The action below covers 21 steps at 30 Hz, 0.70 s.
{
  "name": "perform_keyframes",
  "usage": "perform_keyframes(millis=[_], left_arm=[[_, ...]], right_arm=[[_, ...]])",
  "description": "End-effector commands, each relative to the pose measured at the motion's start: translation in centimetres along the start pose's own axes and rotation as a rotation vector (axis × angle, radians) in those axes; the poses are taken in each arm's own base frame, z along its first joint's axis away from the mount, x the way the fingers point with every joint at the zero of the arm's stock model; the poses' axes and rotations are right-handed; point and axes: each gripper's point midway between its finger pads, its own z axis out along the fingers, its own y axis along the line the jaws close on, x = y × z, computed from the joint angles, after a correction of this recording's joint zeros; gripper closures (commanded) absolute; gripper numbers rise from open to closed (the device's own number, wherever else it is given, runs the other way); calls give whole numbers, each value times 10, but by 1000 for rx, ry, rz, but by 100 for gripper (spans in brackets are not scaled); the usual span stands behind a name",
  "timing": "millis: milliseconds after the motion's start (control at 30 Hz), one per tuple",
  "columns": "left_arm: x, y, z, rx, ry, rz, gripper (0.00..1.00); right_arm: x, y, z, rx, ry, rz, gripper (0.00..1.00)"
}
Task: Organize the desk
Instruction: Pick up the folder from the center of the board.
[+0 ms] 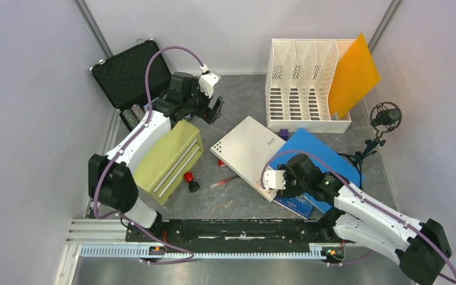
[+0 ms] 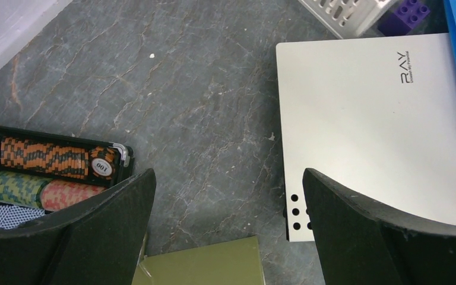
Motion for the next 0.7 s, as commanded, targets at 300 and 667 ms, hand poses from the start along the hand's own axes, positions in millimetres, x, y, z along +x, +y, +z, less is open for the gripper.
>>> perform_keyframes(millis=[300,667], left_arm=[[-30,-17,-1,116,-93,18,0],[-34,-31,1,176,-104,11,0]], right_arm=[[11,-28,-9,140,125,117,67],[-33,-38,-23,95,-29,129,100]])
